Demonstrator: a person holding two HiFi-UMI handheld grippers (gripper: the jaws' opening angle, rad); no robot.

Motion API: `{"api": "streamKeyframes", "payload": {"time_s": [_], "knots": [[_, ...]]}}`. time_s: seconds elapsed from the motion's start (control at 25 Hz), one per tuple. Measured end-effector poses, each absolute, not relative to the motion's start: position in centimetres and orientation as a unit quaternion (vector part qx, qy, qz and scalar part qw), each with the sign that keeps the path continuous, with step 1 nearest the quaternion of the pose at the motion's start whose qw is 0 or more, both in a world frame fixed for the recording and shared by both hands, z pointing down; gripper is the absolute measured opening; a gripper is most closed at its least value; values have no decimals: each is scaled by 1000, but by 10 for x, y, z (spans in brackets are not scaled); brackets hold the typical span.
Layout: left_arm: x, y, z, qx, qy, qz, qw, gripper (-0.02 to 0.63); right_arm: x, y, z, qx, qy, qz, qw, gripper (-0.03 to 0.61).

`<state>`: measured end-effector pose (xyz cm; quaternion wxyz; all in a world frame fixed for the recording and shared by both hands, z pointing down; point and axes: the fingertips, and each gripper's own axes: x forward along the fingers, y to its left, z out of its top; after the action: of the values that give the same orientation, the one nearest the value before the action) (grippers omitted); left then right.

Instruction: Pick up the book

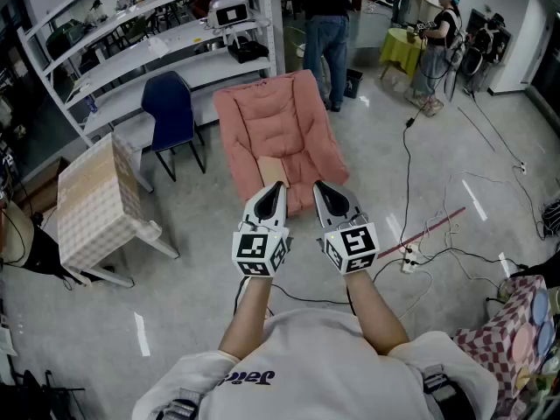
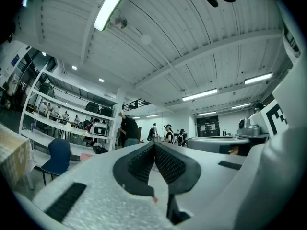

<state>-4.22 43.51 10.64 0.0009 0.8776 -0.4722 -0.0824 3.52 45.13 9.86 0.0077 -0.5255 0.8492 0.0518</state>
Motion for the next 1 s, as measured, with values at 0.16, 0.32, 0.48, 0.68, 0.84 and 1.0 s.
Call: {"api": "streamKeyframes", "payload": {"time_s": [0.16,0.32,0.48,0.68,0.84,1.0], "knots": [[-18,450,114,877,-473,-82,2,15,60,466,103,-526,849,48,15,14],[0,460,124,875,-477,-77,10,15,81,475,113,-529,848,30,18,14],[13,463,133,879,-473,-63,17,15,96,476,126,-528,849,-5,28,14],[17,448,138,881,-470,-56,20,15,99,461,141,-523,852,-28,29,14],[22,416,144,887,-458,-51,24,15,97,434,149,-522,852,-35,21,14],[19,363,154,884,-465,-45,21,15,104,391,158,-528,848,-38,10,14]]}}
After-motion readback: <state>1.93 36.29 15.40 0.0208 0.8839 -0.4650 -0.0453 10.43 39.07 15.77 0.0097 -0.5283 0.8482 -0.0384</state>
